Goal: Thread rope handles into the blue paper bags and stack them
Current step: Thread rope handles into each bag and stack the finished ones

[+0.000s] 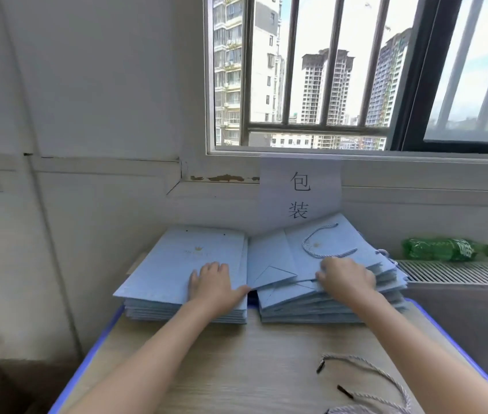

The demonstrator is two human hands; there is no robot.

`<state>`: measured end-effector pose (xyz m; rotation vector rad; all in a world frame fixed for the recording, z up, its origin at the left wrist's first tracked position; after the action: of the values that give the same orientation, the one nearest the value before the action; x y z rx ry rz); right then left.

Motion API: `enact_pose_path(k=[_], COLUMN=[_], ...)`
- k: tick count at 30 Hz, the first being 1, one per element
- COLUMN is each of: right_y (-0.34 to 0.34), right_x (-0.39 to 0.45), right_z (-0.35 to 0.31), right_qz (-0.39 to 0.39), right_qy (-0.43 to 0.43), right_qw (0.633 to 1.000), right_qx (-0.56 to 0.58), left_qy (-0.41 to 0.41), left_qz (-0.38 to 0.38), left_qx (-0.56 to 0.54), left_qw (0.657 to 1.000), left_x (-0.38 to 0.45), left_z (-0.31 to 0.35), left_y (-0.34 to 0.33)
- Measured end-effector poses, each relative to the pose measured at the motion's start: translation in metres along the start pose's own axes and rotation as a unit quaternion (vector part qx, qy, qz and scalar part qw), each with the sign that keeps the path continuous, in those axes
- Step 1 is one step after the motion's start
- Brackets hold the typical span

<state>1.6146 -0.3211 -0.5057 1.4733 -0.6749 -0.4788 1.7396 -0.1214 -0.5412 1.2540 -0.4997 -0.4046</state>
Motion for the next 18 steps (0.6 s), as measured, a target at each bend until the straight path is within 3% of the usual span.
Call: enact_pose_path(k=[4, 13, 16, 18], right_y=[0.01, 0.002, -0.015, -0.035], right_x=[-0.009, -0.063, -0.091, -0.108], right_z=[-0.013, -0.037, -0.045, -0.047], right_qz=[0.009, 0.05, 0.025, 0.012], right_qy=[0.022, 0.116, 0.152, 0.165], right_qw=[0.999, 0.984, 0.969, 0.965], right_qx=[-0.046, 0.126, 0.19, 0.203], left_qy=[-0.023, -0.045, -0.043, -0.048], left_qz=[-0.009, 0.066, 0.119, 0.107], left_qx=[-0.003, -0.008, -0.02, -0.021], left_qw=[1.0, 0.997, 0.992, 0.993], left_x=[-0.015, -0.075, -0.098, -0.114], left_z=[0.003, -0.001, -0.008, -0.01], left_y=[0.008, 0.031, 0.027, 0.013])
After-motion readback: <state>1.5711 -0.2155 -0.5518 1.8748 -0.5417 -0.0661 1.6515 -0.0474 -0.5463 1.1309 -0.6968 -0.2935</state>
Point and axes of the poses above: each hand's wrist, its own x-axis towards the middle knuckle, its own y-axis out of the back of the hand, z = x × y, the point moved 4 cm from there along x, towards the middle knuckle, and after that the axes turned 5 degrees about -x, right-handed, at the moved point
